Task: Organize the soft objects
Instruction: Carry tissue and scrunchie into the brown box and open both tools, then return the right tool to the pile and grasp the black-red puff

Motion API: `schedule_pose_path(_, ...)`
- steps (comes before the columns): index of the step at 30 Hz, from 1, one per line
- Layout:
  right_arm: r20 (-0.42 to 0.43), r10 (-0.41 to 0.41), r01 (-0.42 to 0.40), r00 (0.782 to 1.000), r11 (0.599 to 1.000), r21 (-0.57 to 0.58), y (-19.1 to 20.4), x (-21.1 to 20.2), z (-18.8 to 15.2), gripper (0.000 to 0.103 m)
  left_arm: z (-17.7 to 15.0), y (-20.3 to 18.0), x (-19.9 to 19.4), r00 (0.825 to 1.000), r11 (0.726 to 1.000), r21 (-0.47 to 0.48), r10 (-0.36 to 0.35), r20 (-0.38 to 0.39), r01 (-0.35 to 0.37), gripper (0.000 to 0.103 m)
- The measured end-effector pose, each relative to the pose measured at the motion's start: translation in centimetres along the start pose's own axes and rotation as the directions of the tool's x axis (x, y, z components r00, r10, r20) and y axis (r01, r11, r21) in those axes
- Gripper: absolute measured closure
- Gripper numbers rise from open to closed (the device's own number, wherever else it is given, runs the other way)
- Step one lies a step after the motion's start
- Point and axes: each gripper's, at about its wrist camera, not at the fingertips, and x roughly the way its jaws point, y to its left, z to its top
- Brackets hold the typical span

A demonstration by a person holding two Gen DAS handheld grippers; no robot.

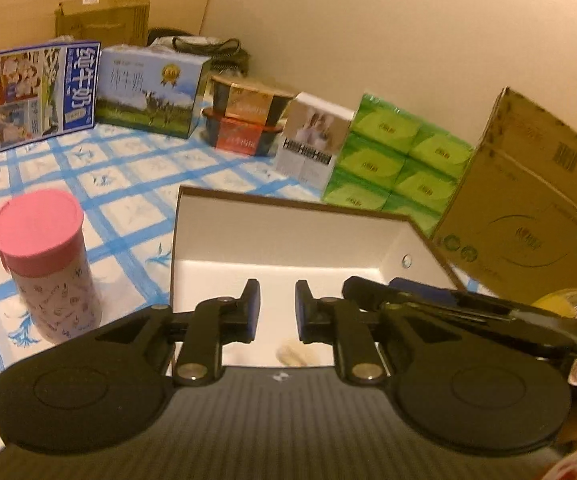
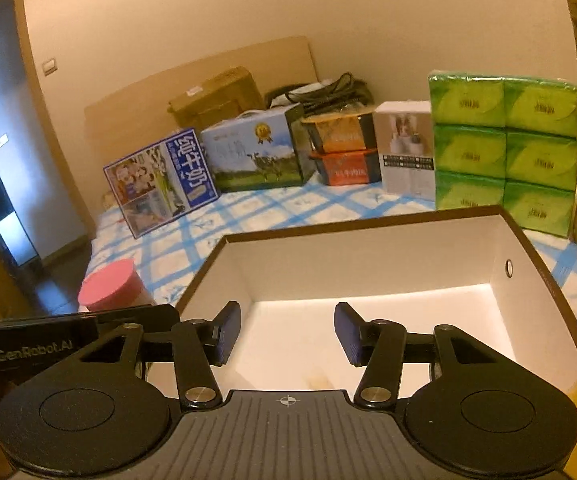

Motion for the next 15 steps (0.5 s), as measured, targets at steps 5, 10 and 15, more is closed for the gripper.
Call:
schedule_pose_path(5,-0.011,-0.001,0.000,1.000,0.999,-0.037,0.2,-0.4,-0.7,0.051,-0.9,0.5,0.7,1.000,1.000,-0.001,0.017,-0.025,-0.017,0.088)
schedule_pose_path(10,-0.017,0.023,-0.024,1.000,0.997,-0.075,1.2,-2.1,-1.7,0.051,-1.4,0.8,-0.3,0.999,1.000,-0.008,0.027,-0.026,-0.027,0.085)
schedule_pose_path(15,-0.019,0.060,-0.062,0.998,0.992,-0.106,2.1,-5.0,-3.0,0.051,-2.4,0.4,-2.4,0.999,0.999,0.000,0.040,-0.026,-0.040,0.084)
